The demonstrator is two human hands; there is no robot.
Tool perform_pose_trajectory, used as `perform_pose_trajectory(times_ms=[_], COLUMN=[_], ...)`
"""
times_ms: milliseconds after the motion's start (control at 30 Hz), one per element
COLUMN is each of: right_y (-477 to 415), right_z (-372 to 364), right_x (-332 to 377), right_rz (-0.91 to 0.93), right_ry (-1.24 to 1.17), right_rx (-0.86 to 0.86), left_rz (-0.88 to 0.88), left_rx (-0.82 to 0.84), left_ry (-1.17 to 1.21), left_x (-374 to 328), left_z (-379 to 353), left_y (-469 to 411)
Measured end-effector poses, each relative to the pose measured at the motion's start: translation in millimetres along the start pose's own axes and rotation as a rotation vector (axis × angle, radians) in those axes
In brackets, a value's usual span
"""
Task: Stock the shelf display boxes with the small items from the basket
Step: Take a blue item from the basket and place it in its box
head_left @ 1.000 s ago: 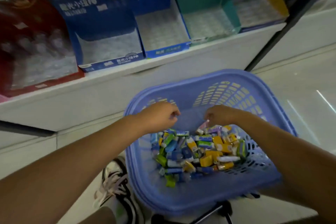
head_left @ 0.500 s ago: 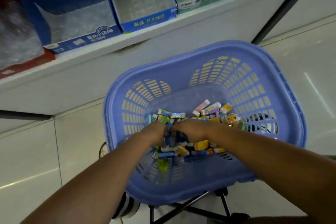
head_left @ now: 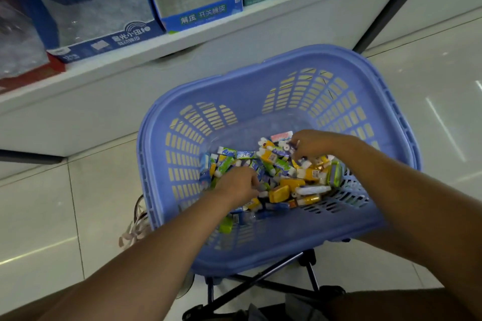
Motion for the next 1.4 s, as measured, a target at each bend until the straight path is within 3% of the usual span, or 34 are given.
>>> perform_pose_trajectory(times_ms=[200, 400, 533, 600, 700, 867, 933, 1067, 1167, 1233, 1400], right_y=[4, 10, 13, 15, 17, 25, 28, 41, 56, 69, 101], right_z=[18, 13, 12, 12, 14, 22, 23, 31, 43, 51, 81], right_x=[-2, 22, 28, 27, 22, 23, 24, 42, 64, 81, 136], right_rz=[-0.047, 0.002, 0.019, 0.019, -0.002, 0.006, 0.020, 0.126, 0.229, 0.286, 0.475], right_ry=[-0.276, -0.323, -0.324, -0.333, -0.311, -0.293, -0.387, -0.858, -1.068, -1.123, -1.054], right_rx=[0.034, 0.075, 0.049, 0.056, 0.046, -0.010, 0.010, 0.145, 0.217, 0.216, -0.007], left_rz=[0.014, 0.026, -0.097, -0.140, -0.126, -0.120, -0.086, -0.054, -0.055, -0.063, -0.120], left_rx=[0.093, 0.270, 0.032, -0.047, 0.020, -0.014, -0.048, -0.047, -0.002, -0.021, 0.038], left_ry=[0.165, -0.266, -0.341, -0.227, -0.089, -0.248, -0.148, 0.129, 0.149, 0.279, 0.884], left_x=[22, 49, 21, 6, -10, -21, -21, -15, -8, -2, 15], left_z=[4, -10, -7, -7, -20, -32, -29, 14, 77, 125, 202], left_y=[5, 18, 12, 6, -7, -23, -22, -14, -4, 9, 63])
Point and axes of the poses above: each hand's wrist, its own y-axis away from the middle knuckle, its own z-axis out of the back of the hand, x = y × z, the point moved 8 cm from there along -y, towards the middle knuckle, and after that the axes turned 11 degrees about -y, right-handed, at the moved point
